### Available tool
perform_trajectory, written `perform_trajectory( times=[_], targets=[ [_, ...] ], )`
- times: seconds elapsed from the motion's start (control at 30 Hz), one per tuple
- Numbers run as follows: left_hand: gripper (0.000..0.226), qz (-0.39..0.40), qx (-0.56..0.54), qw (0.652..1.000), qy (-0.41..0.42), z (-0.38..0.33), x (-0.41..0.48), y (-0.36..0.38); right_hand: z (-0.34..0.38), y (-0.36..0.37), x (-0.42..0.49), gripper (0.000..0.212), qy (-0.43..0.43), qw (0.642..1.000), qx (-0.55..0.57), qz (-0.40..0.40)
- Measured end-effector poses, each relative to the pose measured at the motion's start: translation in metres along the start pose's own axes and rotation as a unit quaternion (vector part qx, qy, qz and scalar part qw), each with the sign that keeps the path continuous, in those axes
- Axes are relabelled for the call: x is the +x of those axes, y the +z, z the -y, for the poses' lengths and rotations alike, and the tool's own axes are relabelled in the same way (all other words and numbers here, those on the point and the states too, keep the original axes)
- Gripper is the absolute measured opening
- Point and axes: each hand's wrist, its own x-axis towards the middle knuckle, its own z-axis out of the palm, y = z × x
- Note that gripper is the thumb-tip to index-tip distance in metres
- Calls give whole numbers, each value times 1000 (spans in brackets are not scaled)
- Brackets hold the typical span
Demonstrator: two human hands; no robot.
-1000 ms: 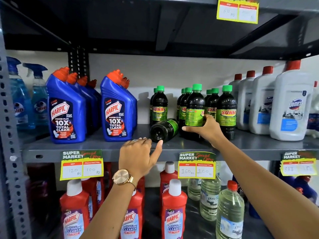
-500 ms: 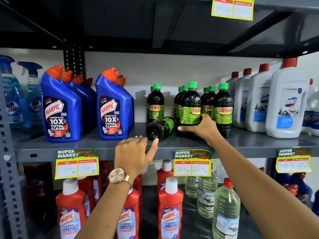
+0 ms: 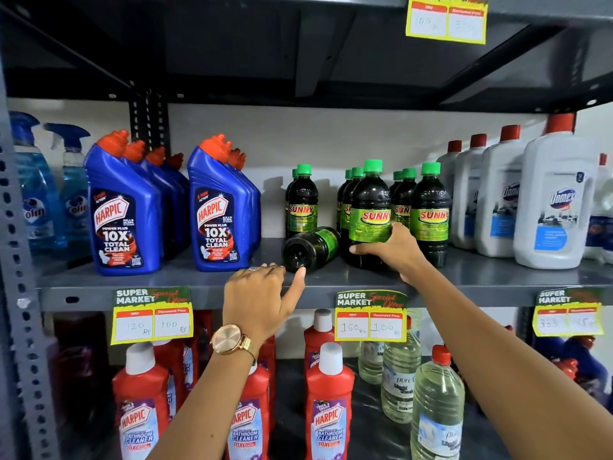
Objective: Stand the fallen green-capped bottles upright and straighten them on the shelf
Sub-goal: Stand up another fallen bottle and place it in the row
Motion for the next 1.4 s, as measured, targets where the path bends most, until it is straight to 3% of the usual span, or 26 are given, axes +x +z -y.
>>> perform_trajectory(
  times=[0.23, 0.43, 0.53, 0.63, 0.73, 0.8, 0.9, 1.0, 1.13, 1.3, 1.4],
  targets=[
    [58, -9, 0, 1000, -6, -1, 0, 2, 0, 2, 2, 83, -2, 997, -61, -38],
    [61, 26, 8, 1000, -1, 0, 1, -4, 7, 0, -7, 85, 7, 997, -72, -39],
    [66, 60, 24, 997, 40, 8, 1, -8, 18, -3, -20, 99, 23, 995, -94, -39],
    [75, 76, 2, 991, 114, 21, 4, -12, 29, -2, -45, 116, -3, 972, -215, -90],
    [73, 73, -17, 985, 156, 32, 2, -17, 37, 11, -69, 90, -126, 917, -328, -188],
    [64, 51, -2, 988, 147, 33, -3, -21, 53, 23, -72, 66, -172, 932, -268, -175],
    [54, 19, 13, 995, 95, 25, -7, -20, 76, 44, -57, 80, -73, 968, -236, -32],
    [55, 14, 9, 999, 38, 17, -5, -18, 83, 60, -41, 100, 45, 951, -302, 46],
    [55, 19, 3, 1000, 8, 15, -4, -18, 82, 72, -15, 111, 180, 953, -208, 125],
    [58, 26, -8, 1000, -6, 15, -4, -17, 73, 77, -1, 72, 247, 953, -110, 140],
    [60, 27, -19, 999, -16, 14, -4, -17, 65, 77, -7, 81, 226, 969, -40, 93]
  ],
)
